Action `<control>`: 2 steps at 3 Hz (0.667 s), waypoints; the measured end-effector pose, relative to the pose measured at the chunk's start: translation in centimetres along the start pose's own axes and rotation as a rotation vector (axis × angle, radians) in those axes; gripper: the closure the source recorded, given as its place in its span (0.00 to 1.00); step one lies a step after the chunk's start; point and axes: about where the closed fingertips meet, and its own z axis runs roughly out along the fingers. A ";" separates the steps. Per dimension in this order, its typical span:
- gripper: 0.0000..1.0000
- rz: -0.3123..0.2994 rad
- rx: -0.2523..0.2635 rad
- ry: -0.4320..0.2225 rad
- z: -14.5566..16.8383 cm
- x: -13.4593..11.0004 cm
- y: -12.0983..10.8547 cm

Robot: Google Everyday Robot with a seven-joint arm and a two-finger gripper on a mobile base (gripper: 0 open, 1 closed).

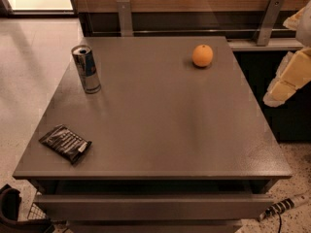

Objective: Pick orange

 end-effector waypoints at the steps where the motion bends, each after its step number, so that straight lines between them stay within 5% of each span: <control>1: 0.00 0.182 0.080 -0.160 3.4 1.8 -3.9; 2: 0.00 0.279 0.155 -0.307 5.3 1.6 -7.4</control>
Offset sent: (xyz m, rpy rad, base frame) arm 0.1563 -0.0717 0.0078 0.5183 -0.5678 -0.3111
